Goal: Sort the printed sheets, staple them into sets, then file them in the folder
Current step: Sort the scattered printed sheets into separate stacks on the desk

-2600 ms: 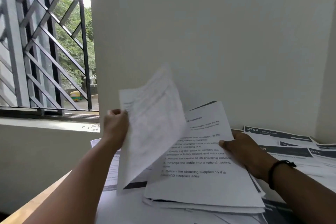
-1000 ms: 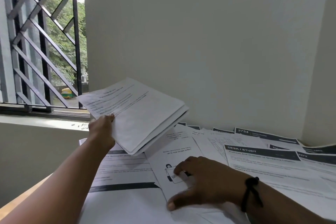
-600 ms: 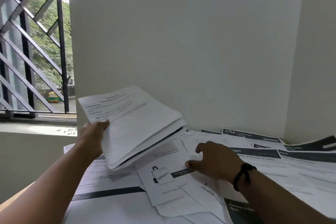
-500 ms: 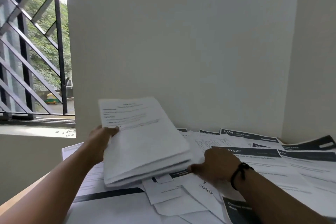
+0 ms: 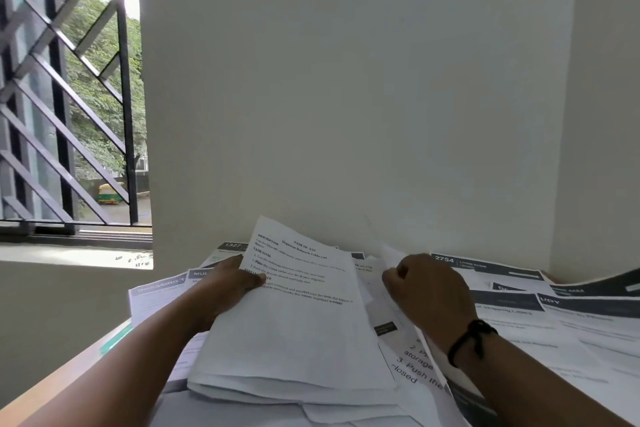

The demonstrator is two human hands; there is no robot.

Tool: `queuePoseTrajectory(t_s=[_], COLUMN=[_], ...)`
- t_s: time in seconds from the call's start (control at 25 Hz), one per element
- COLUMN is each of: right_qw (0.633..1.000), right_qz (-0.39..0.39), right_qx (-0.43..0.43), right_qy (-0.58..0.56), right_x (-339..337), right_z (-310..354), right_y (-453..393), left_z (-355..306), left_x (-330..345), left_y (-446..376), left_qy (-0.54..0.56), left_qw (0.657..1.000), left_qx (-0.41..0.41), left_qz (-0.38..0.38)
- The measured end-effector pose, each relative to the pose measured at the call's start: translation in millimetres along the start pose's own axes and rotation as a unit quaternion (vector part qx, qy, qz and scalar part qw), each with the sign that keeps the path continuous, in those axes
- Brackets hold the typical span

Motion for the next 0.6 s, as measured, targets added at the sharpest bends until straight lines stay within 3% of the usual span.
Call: queuePoseTrajectory(t_s=[0.12,0.28,0.4,0.52,0.6], right_qw=[0.988,0.958,0.940,0.919,0.904], right_qz=[-0.011,0.093,0.163,0.219,0.256], right_qx=[-0.071,-0.170,-0.193,-0.170,-0.163], right_qy=[-0.138,-0.212,-0.228,-0.280,-0.301], right_x=[-12,19,49,63,66], right_z=[21,69,84,85,84], right_y=[11,42,56,61,63], left_z=[-4,-8,-9,-9,-9], left_x=[5,17,32,39,36], left_y=[-1,2,7,6,6], left_qy=[0.009,0.047,0.090,-0.001,-0.004], left_qw=[1.000,0.998,0.993,0.996,0.997], left_qx=[0.013,0.016,0.002,0.011,0.010], left_qz=[0.009,0.031,0.076,0.093,0.077])
Point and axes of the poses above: each hand's wrist, its own y-axis away from the middle knuckle, its own x-axis out of the palm, z = x × y, the point moved 9 cm from there along -y, towards the middle knuckle, and after that the axes turned 9 degrees about z, right-handed, at the moved point
